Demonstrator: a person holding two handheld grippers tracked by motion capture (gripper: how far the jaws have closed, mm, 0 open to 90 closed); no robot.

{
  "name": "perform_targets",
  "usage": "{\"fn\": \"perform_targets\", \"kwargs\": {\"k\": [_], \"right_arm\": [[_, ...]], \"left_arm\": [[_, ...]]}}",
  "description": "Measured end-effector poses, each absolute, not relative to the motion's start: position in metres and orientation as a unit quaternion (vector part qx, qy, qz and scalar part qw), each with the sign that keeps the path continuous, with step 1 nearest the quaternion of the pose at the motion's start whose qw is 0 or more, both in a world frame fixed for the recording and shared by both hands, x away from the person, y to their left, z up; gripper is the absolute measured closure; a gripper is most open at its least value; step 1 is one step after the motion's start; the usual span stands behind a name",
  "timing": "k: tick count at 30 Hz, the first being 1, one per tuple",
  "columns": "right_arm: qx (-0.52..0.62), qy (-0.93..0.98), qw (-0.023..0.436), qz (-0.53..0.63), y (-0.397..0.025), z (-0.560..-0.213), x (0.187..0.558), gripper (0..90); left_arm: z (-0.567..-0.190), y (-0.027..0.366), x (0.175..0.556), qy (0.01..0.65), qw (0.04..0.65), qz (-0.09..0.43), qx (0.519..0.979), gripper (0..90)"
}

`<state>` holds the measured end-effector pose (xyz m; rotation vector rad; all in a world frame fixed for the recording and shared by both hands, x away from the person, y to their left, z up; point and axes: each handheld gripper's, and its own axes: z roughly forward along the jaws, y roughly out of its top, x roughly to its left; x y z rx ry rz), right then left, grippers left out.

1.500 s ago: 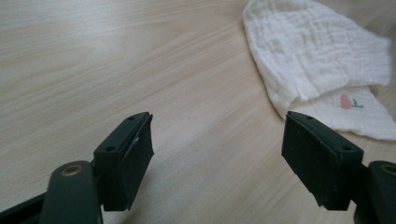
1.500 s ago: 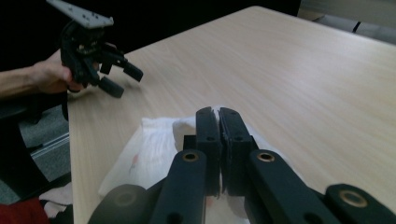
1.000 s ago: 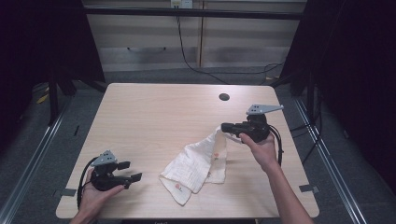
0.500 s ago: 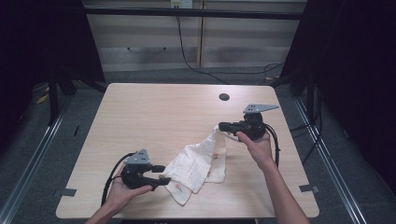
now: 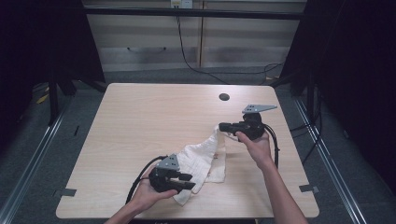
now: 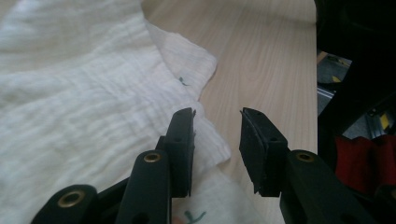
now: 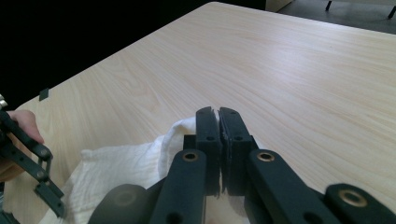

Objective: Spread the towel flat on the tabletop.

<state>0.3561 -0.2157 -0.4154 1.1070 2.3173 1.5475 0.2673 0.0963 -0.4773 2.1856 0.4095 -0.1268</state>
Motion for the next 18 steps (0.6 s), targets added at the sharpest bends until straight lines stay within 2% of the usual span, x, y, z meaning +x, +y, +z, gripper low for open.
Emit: {"fn": "perform_targets", "kwargs": {"k": [18], "right_arm": [[0.382, 0.771, 0.075, 0.504, -0.219, -0.423, 0.361, 87.8]], "left_arm": [[-0.500, 0.073, 0.263, 0.138, 0.406, -0.027, 0.903, 56.0]]}}
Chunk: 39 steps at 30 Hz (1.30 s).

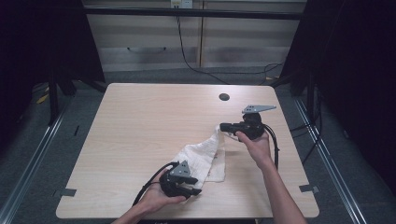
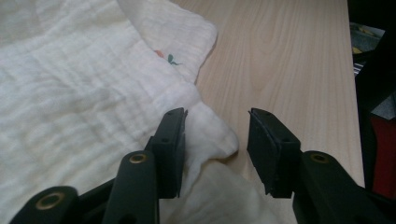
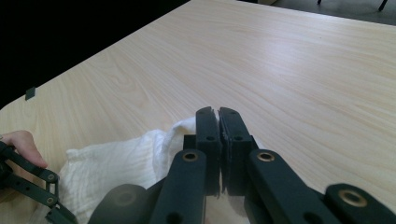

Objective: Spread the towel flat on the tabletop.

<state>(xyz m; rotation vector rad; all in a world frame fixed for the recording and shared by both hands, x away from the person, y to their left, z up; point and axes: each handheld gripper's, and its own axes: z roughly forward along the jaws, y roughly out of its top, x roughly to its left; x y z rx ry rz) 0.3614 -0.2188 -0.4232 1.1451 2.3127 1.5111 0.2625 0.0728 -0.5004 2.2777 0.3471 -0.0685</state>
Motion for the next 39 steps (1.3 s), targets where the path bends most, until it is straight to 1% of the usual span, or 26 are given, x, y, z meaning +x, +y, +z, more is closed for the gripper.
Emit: {"fn": "perform_targets", "kwargs": {"k": [1, 2, 6, 8, 9, 10, 11, 12, 13, 14, 15, 18, 20, 24, 27, 33, 35, 39], "right_arm": [[0.383, 0.770, 0.075, 0.505, -0.219, -0.423, 0.361, 87.8], [0.384, 0.769, 0.075, 0.505, -0.220, -0.424, 0.361, 87.8], [0.386, 0.770, 0.074, 0.503, -0.221, -0.424, 0.361, 87.7], [0.385, 0.770, 0.074, 0.503, -0.221, -0.423, 0.360, 87.8], [0.385, 0.770, 0.074, 0.503, -0.221, -0.423, 0.360, 87.8], [0.385, 0.769, 0.075, 0.504, -0.222, -0.423, 0.359, 87.8], [0.386, 0.770, 0.075, 0.503, -0.222, -0.423, 0.359, 87.8], [0.385, 0.770, 0.075, 0.504, -0.222, -0.423, 0.359, 87.8], [0.385, 0.770, 0.075, 0.504, -0.222, -0.423, 0.359, 87.8], [0.384, 0.769, 0.076, 0.506, -0.222, -0.423, 0.359, 87.8], [0.385, 0.767, 0.074, 0.508, -0.223, -0.423, 0.358, 87.8], [0.384, 0.767, 0.073, 0.508, -0.224, -0.423, 0.358, 87.8], [0.385, 0.767, 0.074, 0.508, -0.224, -0.423, 0.358, 87.8], [0.386, 0.763, 0.078, 0.512, -0.229, -0.420, 0.355, 87.8], [0.388, 0.761, 0.083, 0.514, -0.233, -0.418, 0.354, 87.8], [0.390, 0.757, 0.091, 0.516, -0.241, -0.411, 0.351, 87.8], [0.390, 0.757, 0.096, 0.515, -0.243, -0.408, 0.349, 87.8], [0.390, 0.756, 0.102, 0.515, -0.247, -0.403, 0.346, 87.8]], "left_arm": [[-0.500, 0.073, 0.262, 0.129, 0.402, -0.020, 0.906, 54.4], [-0.500, 0.073, 0.260, 0.129, 0.403, -0.015, 0.906, 54.8], [-0.501, 0.073, 0.258, 0.129, 0.407, 0.004, 0.904, 64.0], [-0.503, 0.073, 0.252, 0.131, 0.407, 0.035, 0.903, 67.0], [-0.503, 0.073, 0.252, 0.131, 0.407, 0.035, 0.903, 69.1], [-0.503, 0.073, 0.252, 0.133, 0.407, 0.035, 0.903, 74.1], [-0.503, 0.075, 0.254, 0.132, 0.410, 0.030, 0.902, 77.0], [-0.504, 0.076, 0.255, 0.142, 0.418, 0.014, 0.897, 79.5], [-0.504, 0.076, 0.255, 0.142, 0.418, 0.014, 0.897, 82.1], [-0.504, 0.079, 0.257, 0.148, 0.421, -0.002, 0.895, 82.1], [-0.503, 0.081, 0.259, 0.155, 0.429, -0.013, 0.890, 84.7], [-0.497, 0.085, 0.260, 0.165, 0.452, -0.035, 0.876, 85.2], [-0.494, 0.087, 0.261, 0.164, 0.459, -0.042, 0.872, 85.2], [-0.478, 0.097, 0.261, 0.163, 0.494, -0.048, 0.853, 85.2], [-0.468, 0.104, 0.262, 0.163, 0.509, -0.038, 0.844, 85.6], [-0.454, 0.119, 0.271, 0.186, 0.534, -0.023, 0.825, 85.9], [-0.443, 0.132, 0.279, 0.205, 0.546, -0.001, 0.813, 86.1], [-0.433, 0.146, 0.286, 0.222, 0.559, 0.013, 0.799, 86.2]]}}
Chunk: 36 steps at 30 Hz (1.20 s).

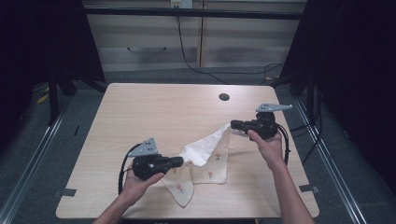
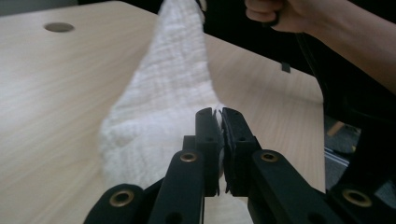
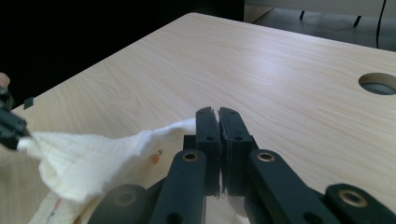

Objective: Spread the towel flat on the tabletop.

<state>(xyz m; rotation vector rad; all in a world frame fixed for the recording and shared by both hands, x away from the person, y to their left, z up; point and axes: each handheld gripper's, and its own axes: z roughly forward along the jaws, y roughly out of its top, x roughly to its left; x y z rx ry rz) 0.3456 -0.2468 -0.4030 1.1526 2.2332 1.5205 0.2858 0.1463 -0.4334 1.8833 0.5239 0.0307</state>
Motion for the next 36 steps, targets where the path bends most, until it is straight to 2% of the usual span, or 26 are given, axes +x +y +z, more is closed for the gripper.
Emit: {"fn": "perform_targets", "kwargs": {"k": [11, 17, 28, 36], "right_arm": [[0.376, 0.756, 0.119, 0.523, -0.255, -0.380, 0.327, 87.8], [0.358, 0.757, 0.134, 0.530, -0.258, -0.357, 0.313, 87.8], [0.322, 0.751, 0.159, 0.554, -0.256, -0.312, 0.284, 87.8], [0.308, 0.743, 0.177, 0.567, -0.258, -0.293, 0.268, 87.9]], "left_arm": [[-0.409, 0.184, 0.303, 0.253, 0.592, 0.050, 0.764, 86.3], [-0.383, 0.205, 0.306, 0.256, 0.612, 0.077, 0.745, 86.4], [-0.335, 0.215, 0.296, 0.220, 0.640, 0.117, 0.727, 86.4], [-0.324, 0.213, 0.294, 0.211, 0.647, 0.120, 0.723, 86.4]]}}
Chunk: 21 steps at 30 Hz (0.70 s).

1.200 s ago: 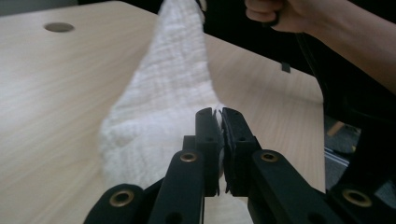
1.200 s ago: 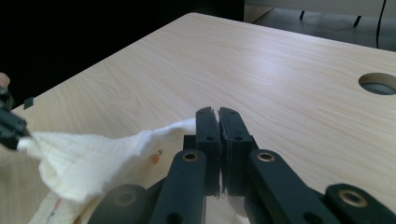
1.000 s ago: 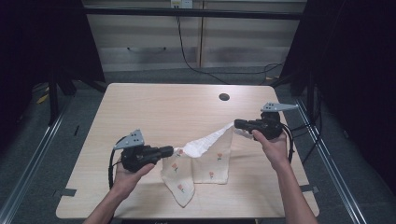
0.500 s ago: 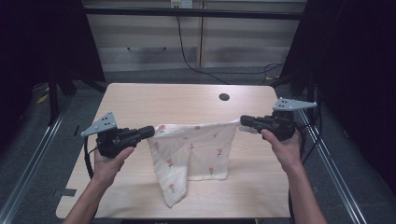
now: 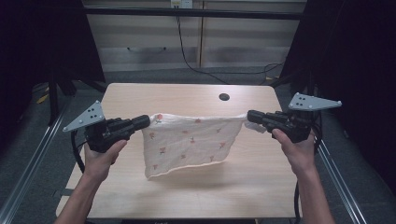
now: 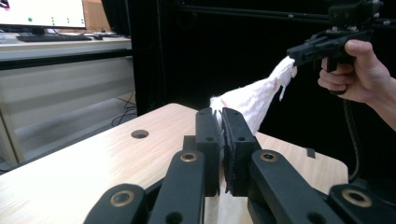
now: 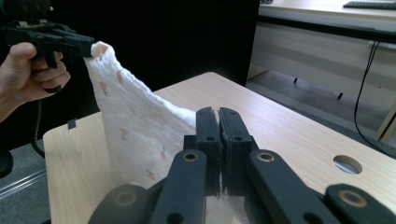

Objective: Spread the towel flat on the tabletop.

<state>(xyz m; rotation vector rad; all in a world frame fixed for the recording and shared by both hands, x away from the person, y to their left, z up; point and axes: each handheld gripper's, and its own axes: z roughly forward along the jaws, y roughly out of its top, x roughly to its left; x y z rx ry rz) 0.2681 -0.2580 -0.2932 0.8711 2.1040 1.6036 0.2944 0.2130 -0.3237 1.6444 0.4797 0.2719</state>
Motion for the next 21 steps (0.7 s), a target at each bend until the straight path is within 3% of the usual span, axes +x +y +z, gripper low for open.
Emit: {"fn": "perform_targets", "kwargs": {"k": [14, 21], "right_arm": [[0.293, 0.736, 0.202, 0.576, -0.266, -0.276, 0.221, 88.0], [0.332, 0.735, 0.181, 0.562, -0.273, -0.301, 0.245, 87.9]], "left_arm": [[-0.312, 0.213, 0.273, 0.179, 0.672, 0.085, 0.714, 86.4], [-0.333, 0.204, 0.292, 0.215, 0.632, 0.085, 0.739, 86.3]]}}
